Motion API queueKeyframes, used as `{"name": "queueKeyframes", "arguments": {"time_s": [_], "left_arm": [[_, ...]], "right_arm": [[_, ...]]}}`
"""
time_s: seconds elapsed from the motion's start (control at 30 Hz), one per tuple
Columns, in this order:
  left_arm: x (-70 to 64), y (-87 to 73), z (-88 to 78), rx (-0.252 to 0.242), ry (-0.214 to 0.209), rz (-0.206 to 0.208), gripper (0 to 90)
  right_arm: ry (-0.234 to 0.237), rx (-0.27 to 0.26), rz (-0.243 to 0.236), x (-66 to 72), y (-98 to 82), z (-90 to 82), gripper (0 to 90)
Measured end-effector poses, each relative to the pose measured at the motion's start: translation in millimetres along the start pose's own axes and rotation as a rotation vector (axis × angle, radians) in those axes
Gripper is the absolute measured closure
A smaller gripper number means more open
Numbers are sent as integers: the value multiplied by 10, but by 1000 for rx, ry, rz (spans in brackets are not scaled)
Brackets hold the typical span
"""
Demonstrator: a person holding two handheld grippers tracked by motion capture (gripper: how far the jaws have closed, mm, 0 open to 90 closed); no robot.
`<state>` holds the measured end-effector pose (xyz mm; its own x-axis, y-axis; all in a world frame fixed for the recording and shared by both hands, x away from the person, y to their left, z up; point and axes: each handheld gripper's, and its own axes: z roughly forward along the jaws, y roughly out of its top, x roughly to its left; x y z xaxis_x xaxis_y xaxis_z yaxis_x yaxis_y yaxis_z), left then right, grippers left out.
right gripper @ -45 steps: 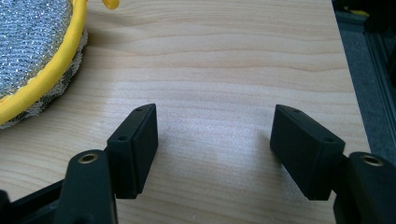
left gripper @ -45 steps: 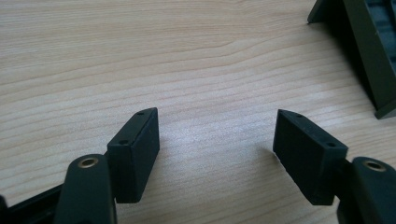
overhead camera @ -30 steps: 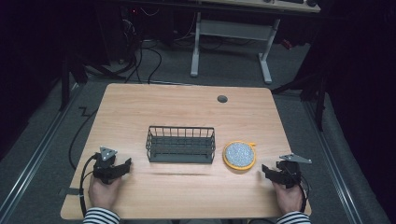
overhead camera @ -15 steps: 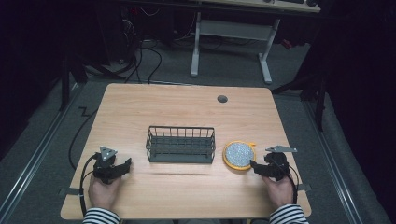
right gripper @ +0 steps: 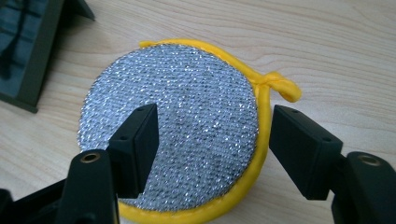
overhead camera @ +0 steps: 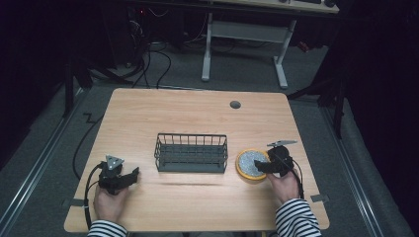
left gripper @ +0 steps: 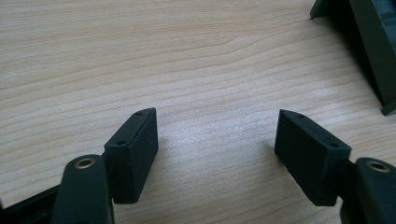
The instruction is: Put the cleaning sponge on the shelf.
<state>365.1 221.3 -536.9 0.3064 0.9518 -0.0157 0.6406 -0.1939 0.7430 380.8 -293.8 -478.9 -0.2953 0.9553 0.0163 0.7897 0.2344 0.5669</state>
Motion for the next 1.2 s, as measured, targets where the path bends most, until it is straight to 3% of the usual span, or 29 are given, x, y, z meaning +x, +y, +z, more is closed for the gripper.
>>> {"name": "queueKeyframes", "arguments": {"time_s": [0.4,0.63,0.77,0.9,1.07,1.2], "left_arm": [[-1,-1,0,0,0,0,307],[-1,-1,-1,0,0,0,307],[-1,-1,-1,0,0,0,307],[-4,-1,-1,0,3,1,306],[-6,-1,-1,1,4,4,302],[-8,-2,-1,1,4,2,301]], "right_arm": [[22,114,63,-112,120,148,248],[75,167,104,-179,142,242,241],[133,169,111,-205,130,265,374],[121,142,73,-161,108,241,467],[141,143,73,-180,111,233,575],[133,138,40,-168,123,208,734]]}}
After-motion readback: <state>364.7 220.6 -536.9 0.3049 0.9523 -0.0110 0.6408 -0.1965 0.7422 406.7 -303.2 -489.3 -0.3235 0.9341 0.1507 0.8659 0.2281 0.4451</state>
